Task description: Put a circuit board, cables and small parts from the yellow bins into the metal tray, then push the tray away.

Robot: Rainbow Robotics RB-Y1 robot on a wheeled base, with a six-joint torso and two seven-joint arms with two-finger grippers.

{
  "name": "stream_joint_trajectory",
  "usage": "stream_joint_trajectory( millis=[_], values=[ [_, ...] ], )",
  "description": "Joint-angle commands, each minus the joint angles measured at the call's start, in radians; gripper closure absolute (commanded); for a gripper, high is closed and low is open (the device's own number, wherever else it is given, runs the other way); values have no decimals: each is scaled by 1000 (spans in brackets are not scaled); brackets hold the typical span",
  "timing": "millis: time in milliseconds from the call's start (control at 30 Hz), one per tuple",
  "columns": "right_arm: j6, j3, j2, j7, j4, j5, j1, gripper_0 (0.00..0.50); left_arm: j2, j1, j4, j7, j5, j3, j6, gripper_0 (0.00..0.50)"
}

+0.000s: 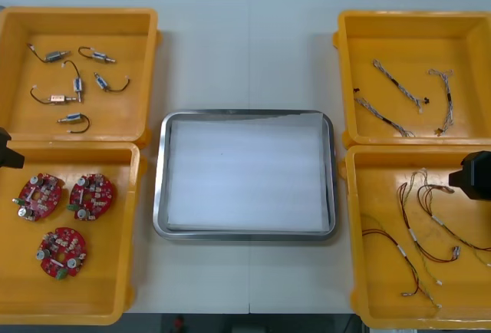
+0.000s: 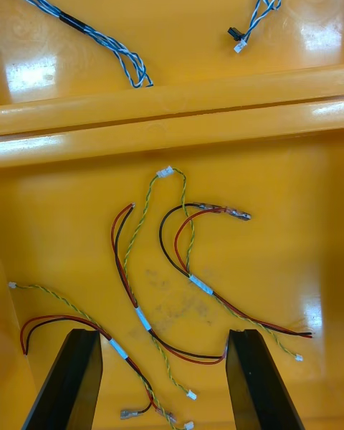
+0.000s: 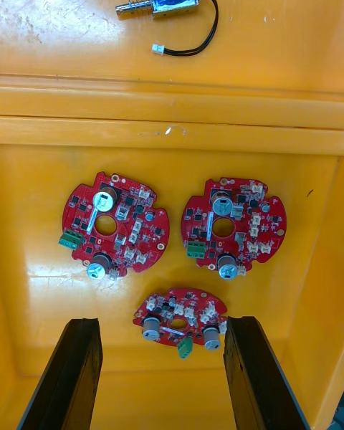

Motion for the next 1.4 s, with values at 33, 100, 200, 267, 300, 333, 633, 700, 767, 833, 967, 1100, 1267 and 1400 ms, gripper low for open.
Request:
stream_joint_trajectory(
  millis=[33, 100, 200, 267, 300, 333, 633, 700, 767, 833, 967, 1100, 1267, 1400],
  values=[
    [4, -20, 13, -28, -10, 1, 13, 0, 45, 23, -23, -127, -9, 28, 6, 0],
    [4, -20, 13, -28, -10, 1, 13, 0, 45, 23, -23, -127, -9, 28, 6, 0],
    [4, -20, 13, -28, -10, 1, 13, 0, 45, 23, -23, -127, -9, 28, 6, 0],
    [4, -20, 13, -28, -10, 1, 13, 0, 45, 23, -23, -127, -9, 28, 6, 0],
    [4, -20, 13, -28, -10, 1, 13, 0, 45, 23, -23, -127, -9, 28, 6, 0],
    [4, -20, 13, -28, -10, 1, 13, 0, 45, 23, -23, -127, -9, 28, 6, 0],
    [4, -20, 13, -28, -10, 1, 13, 0, 45, 23, -23, -127, -9, 28, 6, 0],
    [4, -20, 13, -28, -10, 1, 13, 0, 45, 23, -23, -127, -9, 28, 6, 0],
    [4, -20, 13, -28, -10, 1, 13, 0, 45, 23, -23, -127, -9, 28, 6, 0],
    [4, -20, 13, -28, -10, 1, 13, 0, 45, 23, -23, -127, -9, 28, 6, 0],
    [4, -20, 13, -28, -10, 1, 13, 0, 45, 23, -23, -127, -9, 28, 6, 0],
    [4, -20, 13, -28, -10, 1, 13, 0, 45, 23, -23, -127, -9, 28, 6, 0],
    [4, -20, 13, -28, -10, 1, 13, 0, 45, 23, -23, -127, -9, 28, 6, 0],
    [4, -20, 13, -28, -10, 1, 13, 0, 45, 23, -23, -127, -9, 28, 6, 0]
  ],
)
